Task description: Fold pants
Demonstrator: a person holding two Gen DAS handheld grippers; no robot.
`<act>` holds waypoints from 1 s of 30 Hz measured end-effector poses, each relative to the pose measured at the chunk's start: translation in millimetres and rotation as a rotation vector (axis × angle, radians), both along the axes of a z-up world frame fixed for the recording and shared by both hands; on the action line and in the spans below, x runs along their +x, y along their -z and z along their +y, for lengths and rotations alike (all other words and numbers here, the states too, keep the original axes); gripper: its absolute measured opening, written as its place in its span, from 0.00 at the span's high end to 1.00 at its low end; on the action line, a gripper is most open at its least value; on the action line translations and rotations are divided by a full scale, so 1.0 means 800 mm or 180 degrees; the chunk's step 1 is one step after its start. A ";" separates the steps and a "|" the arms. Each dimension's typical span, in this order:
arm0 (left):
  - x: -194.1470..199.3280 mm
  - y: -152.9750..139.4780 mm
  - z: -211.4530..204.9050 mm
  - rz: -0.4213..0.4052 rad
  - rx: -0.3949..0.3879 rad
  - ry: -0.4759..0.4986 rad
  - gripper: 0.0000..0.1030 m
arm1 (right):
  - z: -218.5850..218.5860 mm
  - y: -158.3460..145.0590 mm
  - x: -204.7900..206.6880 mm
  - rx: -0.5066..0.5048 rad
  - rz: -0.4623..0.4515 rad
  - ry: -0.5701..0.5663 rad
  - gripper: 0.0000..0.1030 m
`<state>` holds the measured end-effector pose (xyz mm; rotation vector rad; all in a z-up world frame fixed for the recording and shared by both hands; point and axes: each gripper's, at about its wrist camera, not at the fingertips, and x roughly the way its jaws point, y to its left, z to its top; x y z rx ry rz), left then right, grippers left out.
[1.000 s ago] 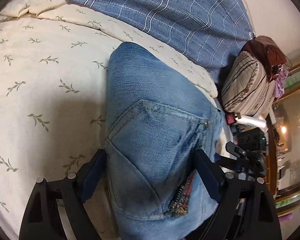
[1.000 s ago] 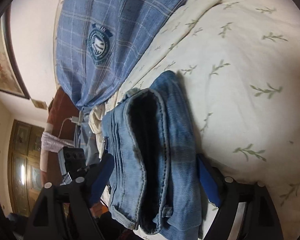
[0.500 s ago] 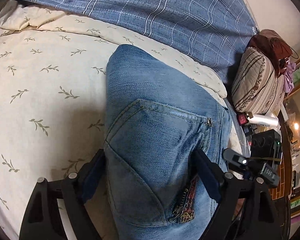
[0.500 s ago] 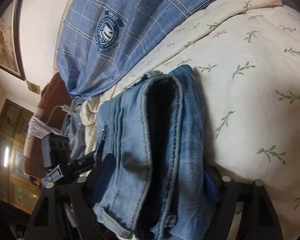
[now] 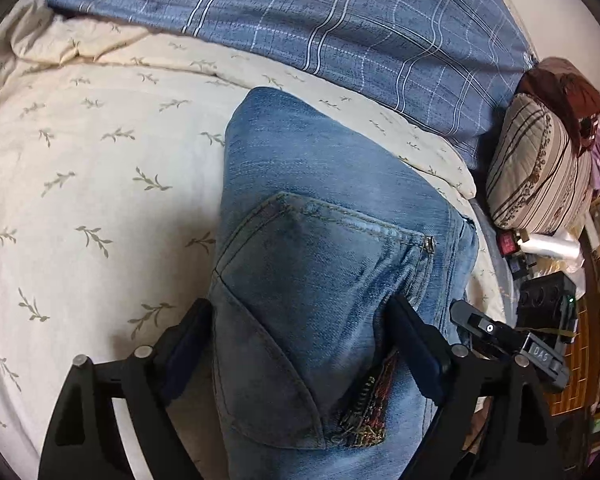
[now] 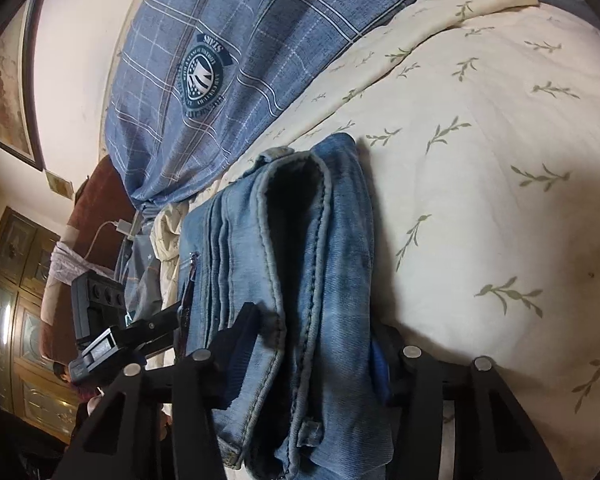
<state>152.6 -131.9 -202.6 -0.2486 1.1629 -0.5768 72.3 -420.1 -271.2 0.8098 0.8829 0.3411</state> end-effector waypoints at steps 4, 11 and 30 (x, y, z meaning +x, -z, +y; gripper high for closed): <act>-0.006 -0.004 -0.001 -0.0040 0.0049 -0.0038 0.22 | 0.003 -0.002 -0.003 -0.0030 -0.0007 0.0083 0.49; -0.015 -0.016 -0.010 -0.0179 0.0170 -0.0023 0.36 | 0.015 -0.003 -0.007 -0.0154 -0.0093 0.0174 0.50; -0.039 -0.064 0.004 -0.0507 0.0231 0.0059 0.61 | 0.056 -0.062 -0.018 -0.0149 -0.0278 0.0074 0.50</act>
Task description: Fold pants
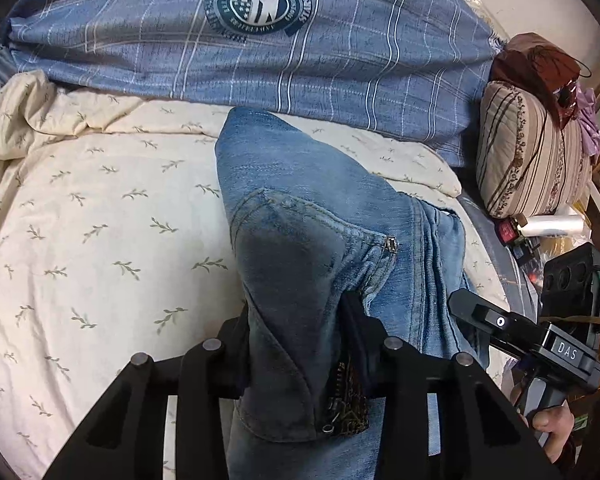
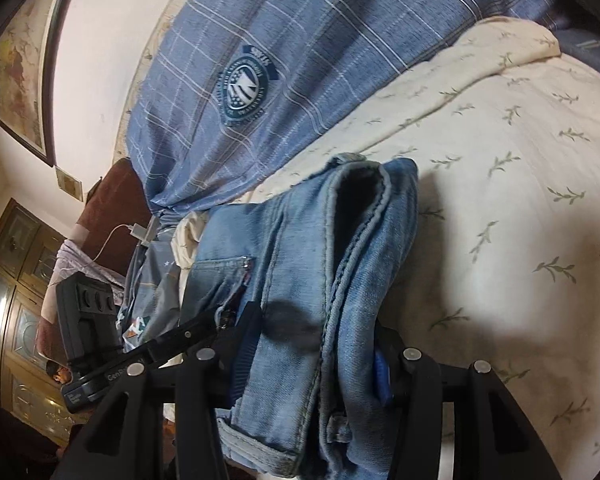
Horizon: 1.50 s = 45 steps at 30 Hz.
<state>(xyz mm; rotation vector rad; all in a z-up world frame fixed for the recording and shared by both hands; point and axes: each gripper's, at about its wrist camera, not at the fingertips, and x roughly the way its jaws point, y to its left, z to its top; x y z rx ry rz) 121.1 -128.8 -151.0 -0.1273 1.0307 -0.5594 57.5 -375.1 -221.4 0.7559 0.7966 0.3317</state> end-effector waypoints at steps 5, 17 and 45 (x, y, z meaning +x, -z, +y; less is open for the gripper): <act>-0.007 -0.021 0.026 -0.0081 -0.0081 -0.0081 0.61 | 0.020 -0.023 -0.003 -0.0034 -0.0092 -0.0069 0.50; 0.007 -0.114 0.119 -0.0545 -0.0125 -0.0357 0.61 | 0.104 -0.102 0.035 0.0029 -0.0441 -0.0323 0.50; 0.084 0.026 0.159 0.0244 0.0287 -0.0868 0.37 | 0.136 0.049 0.142 -0.0078 0.0452 -0.0295 0.48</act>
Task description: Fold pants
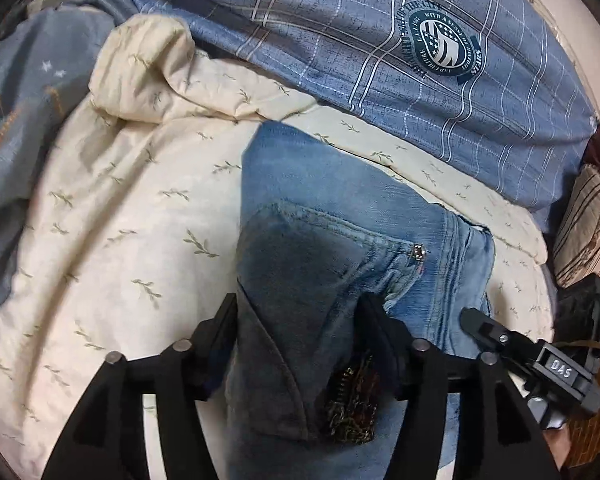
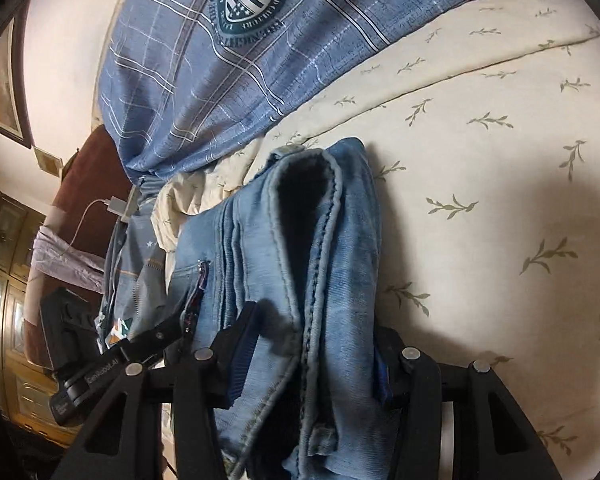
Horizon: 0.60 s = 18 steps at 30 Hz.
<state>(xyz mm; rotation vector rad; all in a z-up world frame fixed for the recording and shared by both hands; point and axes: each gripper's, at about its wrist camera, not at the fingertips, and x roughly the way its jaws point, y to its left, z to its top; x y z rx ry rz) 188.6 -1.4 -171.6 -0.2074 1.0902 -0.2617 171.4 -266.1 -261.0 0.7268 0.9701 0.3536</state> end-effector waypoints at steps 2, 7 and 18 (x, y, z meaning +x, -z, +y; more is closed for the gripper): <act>-0.007 -0.013 0.007 -0.0111 0.0068 -0.0011 0.37 | -0.001 -0.014 -0.006 -0.0145 0.0028 -0.0008 0.44; -0.029 -0.055 0.013 -0.0478 0.0261 0.0056 0.29 | -0.015 -0.061 -0.023 -0.0247 -0.0227 0.0108 0.42; -0.041 -0.070 0.005 -0.0660 0.0476 0.0190 0.28 | 0.029 -0.128 -0.017 0.0102 -0.0709 -0.0161 0.42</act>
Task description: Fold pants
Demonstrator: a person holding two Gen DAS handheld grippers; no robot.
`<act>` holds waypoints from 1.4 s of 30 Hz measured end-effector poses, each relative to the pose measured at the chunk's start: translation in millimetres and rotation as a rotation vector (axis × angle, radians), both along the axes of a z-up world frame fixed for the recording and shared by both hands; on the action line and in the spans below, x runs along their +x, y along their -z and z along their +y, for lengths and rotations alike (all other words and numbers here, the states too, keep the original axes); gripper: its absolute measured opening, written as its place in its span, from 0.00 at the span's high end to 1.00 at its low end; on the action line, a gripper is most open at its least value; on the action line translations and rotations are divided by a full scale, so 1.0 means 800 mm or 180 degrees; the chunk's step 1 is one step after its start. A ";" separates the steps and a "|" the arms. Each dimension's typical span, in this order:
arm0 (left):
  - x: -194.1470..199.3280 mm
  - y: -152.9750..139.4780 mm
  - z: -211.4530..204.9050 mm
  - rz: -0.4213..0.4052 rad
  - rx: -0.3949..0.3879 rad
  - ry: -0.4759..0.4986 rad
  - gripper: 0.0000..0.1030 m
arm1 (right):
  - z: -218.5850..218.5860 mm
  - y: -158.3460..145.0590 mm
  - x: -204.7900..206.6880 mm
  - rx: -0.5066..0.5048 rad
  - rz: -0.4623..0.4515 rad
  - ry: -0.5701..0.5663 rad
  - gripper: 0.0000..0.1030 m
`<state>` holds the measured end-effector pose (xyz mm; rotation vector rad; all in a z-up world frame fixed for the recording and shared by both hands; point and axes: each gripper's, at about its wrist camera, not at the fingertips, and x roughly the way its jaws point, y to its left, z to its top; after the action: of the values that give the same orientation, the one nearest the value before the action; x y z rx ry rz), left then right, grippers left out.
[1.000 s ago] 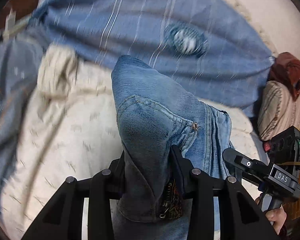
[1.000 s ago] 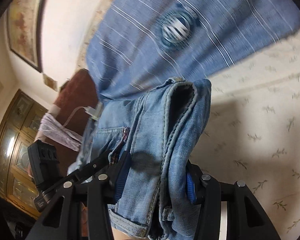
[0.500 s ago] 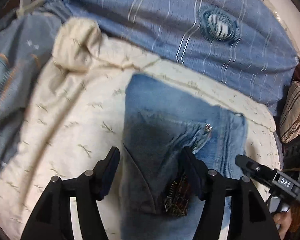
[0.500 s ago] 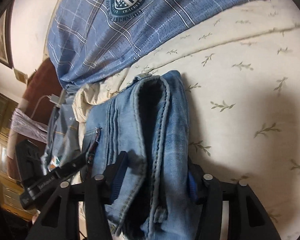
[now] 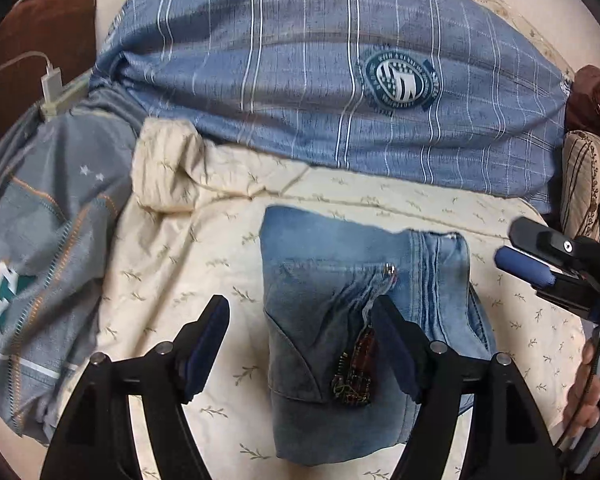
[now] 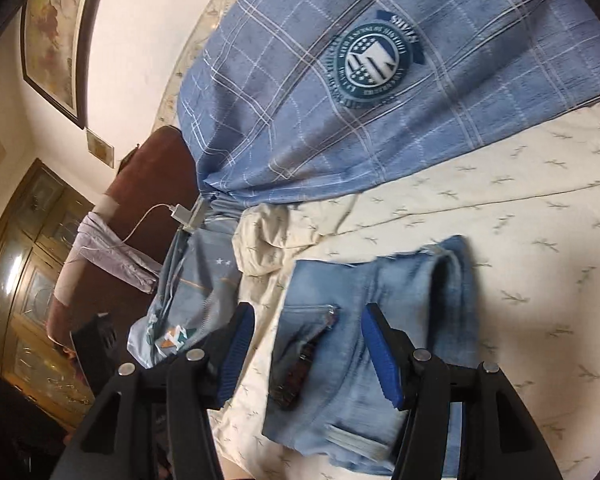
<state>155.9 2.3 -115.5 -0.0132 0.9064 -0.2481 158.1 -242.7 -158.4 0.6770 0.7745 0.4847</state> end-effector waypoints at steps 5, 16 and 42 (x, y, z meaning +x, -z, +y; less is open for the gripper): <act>0.006 0.034 -0.006 0.0196 0.0000 -0.0007 0.28 | 0.010 0.029 0.016 0.0092 0.0159 0.0024 0.42; 0.009 0.061 -0.015 0.0103 0.0289 -0.0036 0.28 | 0.009 0.096 0.034 -0.0041 0.0528 0.0090 0.43; 0.033 0.084 -0.025 -0.0107 0.0388 -0.0026 0.20 | 0.010 0.120 0.060 -0.0084 0.0552 -0.0038 0.44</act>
<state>182.1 -17.4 -183.0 0.0998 0.8865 -0.1847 205.9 -234.4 -254.5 0.6964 0.9469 0.4296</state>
